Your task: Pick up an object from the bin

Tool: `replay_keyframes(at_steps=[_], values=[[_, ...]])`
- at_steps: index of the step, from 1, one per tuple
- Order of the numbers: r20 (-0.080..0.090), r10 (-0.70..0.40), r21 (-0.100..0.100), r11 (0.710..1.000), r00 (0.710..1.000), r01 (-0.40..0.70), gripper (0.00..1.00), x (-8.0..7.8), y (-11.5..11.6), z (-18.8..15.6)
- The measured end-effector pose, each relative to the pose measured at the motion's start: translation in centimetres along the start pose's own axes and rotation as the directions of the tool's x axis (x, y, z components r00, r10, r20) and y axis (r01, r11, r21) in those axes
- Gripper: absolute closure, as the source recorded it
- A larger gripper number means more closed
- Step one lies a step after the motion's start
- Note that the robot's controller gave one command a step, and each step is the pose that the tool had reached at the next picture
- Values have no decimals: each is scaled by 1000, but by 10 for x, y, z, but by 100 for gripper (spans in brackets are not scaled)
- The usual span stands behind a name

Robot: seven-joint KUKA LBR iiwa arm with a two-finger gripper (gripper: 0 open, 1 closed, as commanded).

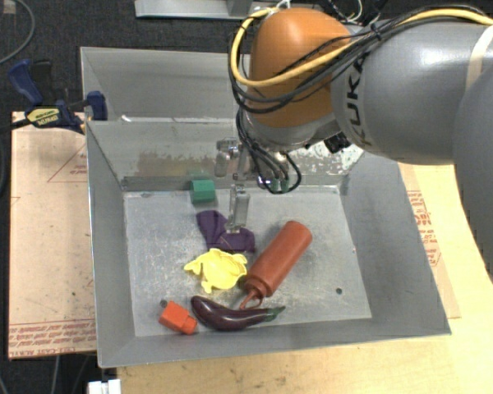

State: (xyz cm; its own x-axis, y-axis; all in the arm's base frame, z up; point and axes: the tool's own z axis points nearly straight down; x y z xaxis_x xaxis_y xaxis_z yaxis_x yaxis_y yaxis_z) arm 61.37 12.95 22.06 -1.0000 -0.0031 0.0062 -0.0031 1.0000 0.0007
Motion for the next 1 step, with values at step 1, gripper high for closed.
replay_keyframes(at_steps=[1], values=[[8,3,-1,1000,1000,-3,0,-1,-1,-5]])
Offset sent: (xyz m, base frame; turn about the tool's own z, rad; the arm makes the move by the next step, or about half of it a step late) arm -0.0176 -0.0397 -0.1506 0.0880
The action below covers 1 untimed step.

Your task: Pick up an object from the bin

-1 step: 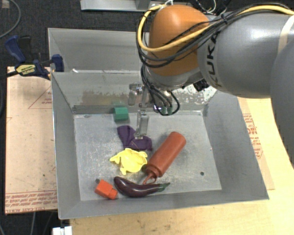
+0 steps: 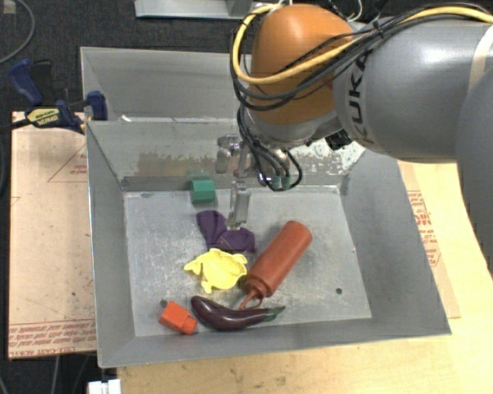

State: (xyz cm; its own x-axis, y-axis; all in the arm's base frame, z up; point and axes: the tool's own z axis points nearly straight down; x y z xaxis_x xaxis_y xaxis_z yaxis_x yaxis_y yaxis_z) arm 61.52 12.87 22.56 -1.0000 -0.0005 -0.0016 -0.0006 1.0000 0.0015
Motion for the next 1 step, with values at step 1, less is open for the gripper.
replay_keyframes(at_steps=[1], values=[[2,31,-1,1000,1000,-31,0,7,-15,60]])
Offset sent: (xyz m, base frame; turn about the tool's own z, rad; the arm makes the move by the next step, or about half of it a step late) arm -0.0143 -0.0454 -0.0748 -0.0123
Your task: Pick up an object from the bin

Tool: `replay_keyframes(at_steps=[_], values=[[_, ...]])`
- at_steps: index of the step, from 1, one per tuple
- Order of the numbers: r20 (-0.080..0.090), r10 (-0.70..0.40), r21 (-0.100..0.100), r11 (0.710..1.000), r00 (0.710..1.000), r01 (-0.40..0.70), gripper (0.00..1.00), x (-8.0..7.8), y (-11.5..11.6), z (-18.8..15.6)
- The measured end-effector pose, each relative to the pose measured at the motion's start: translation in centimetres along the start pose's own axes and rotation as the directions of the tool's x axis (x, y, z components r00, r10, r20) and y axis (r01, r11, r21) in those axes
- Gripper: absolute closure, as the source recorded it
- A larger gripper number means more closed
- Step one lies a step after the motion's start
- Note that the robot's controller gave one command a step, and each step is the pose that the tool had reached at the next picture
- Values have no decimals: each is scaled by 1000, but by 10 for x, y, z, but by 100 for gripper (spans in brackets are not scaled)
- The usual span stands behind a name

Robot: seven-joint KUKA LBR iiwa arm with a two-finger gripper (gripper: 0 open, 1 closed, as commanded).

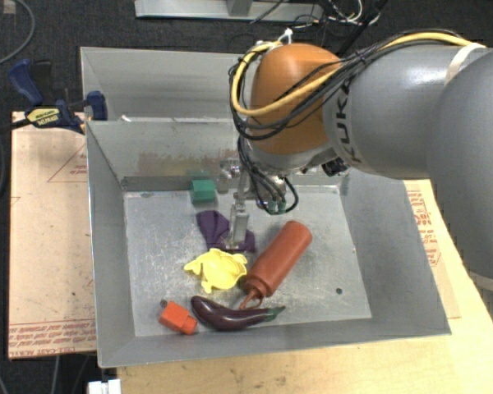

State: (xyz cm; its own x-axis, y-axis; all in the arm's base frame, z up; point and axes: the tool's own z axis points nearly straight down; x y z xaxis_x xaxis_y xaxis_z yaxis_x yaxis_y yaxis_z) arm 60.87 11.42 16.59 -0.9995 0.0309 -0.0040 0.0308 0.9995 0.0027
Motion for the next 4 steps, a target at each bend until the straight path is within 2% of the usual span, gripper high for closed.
replay_keyframes(at_steps=[1,2,3,4], values=[[-6,-42,1,999,999,42,0,8,-32,16],[1,45,-1,999,999,-45,0,13,-26,19],[3,72,-2,997,997,-72,0,13,-32,76],[6,317,-5,948,948,-317,100,12,-31,94]])
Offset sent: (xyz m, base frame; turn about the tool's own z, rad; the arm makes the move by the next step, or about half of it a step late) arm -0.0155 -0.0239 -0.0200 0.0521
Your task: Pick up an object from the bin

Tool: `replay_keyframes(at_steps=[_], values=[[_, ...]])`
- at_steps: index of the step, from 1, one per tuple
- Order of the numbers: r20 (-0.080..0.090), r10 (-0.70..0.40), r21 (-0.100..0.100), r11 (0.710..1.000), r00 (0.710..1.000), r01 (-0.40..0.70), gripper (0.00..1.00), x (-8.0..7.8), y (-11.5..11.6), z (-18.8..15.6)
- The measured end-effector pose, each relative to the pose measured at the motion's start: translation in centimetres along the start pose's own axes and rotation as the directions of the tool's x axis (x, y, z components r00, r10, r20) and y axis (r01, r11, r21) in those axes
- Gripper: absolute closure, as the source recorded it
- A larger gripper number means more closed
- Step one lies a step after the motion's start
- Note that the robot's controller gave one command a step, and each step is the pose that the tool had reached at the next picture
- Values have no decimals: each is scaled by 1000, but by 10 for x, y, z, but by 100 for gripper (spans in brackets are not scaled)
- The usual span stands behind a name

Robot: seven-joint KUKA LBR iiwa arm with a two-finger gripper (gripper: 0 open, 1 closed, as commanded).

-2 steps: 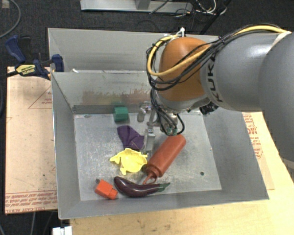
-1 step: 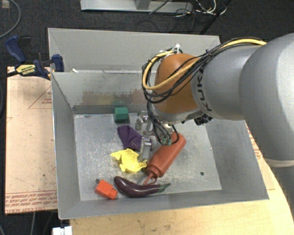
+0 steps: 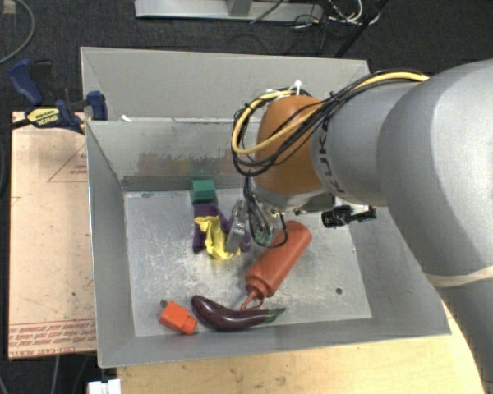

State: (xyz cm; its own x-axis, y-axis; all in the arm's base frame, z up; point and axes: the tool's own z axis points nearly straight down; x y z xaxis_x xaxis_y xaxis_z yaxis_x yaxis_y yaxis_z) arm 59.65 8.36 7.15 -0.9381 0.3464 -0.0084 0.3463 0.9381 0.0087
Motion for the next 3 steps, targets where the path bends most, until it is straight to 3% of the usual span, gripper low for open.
replay_keyframes(at_steps=[3], values=[[-7,1,3,1000,1000,-1,100,2,-1,-17]])
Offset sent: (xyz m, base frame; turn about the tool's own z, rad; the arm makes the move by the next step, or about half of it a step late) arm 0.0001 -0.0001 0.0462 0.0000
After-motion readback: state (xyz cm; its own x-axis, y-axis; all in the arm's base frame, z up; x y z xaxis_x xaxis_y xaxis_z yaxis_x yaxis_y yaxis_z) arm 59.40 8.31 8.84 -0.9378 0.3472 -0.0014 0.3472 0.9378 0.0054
